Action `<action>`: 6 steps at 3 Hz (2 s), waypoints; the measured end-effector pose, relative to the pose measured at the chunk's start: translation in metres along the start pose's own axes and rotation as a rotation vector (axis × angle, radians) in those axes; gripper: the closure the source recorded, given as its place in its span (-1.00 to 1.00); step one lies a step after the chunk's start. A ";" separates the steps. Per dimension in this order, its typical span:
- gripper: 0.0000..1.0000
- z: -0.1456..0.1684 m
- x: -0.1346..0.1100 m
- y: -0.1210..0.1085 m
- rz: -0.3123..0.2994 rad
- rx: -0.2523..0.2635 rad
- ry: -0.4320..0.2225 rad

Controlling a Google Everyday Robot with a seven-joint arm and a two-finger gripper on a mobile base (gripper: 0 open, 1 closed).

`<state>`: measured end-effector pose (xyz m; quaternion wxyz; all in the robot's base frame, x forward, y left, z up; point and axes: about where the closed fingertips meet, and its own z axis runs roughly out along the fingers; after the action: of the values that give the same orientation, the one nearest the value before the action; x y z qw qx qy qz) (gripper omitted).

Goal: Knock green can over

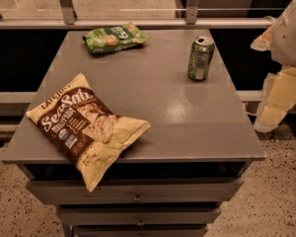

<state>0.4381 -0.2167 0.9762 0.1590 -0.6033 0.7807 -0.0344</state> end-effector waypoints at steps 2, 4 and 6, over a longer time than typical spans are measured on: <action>-1.00 0.009 0.006 -0.015 -0.017 0.009 -0.043; -1.00 0.047 0.022 -0.093 -0.101 0.113 -0.225; -1.00 0.109 -0.006 -0.146 -0.093 0.149 -0.422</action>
Offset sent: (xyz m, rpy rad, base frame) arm 0.0567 -0.0343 -0.0275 0.1259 -0.0638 0.0926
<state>0.6066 -0.2353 0.9100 0.3610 -0.6192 0.6967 0.0278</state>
